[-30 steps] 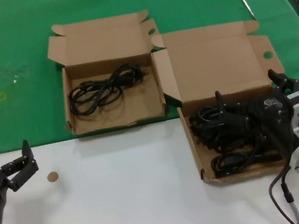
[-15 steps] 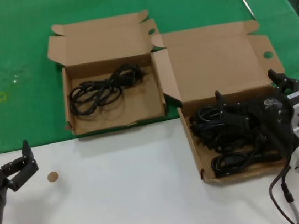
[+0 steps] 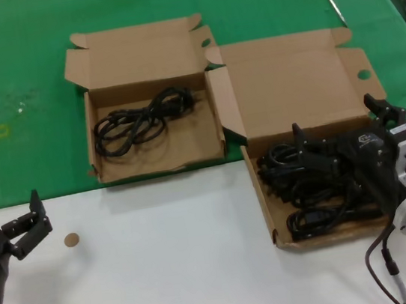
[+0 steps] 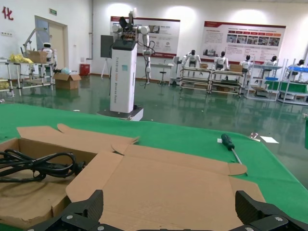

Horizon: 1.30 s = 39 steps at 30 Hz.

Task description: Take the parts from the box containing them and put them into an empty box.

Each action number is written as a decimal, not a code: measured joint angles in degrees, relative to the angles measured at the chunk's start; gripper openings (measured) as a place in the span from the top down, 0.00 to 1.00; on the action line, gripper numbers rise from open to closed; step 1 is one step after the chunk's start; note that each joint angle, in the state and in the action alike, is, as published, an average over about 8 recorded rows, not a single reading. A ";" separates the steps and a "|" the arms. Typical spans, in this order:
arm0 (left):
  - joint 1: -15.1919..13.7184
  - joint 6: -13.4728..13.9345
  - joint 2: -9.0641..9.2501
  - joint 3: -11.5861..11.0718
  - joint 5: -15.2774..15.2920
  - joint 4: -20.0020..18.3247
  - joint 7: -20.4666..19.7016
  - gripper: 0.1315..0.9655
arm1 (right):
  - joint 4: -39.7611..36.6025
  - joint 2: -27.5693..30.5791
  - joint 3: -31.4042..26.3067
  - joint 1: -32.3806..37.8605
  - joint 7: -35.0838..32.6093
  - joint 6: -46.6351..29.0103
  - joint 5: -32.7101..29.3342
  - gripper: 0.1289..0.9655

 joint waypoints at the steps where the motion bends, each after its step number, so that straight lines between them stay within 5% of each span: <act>1: 0.00 0.00 0.00 0.00 0.00 0.00 0.00 0.00 | 0.00 0.00 0.00 0.00 0.00 0.00 0.00 0.00; 39: 0.00 0.00 0.00 0.00 0.00 0.00 0.00 0.00 | 0.00 0.00 0.00 0.00 0.00 0.00 0.00 0.00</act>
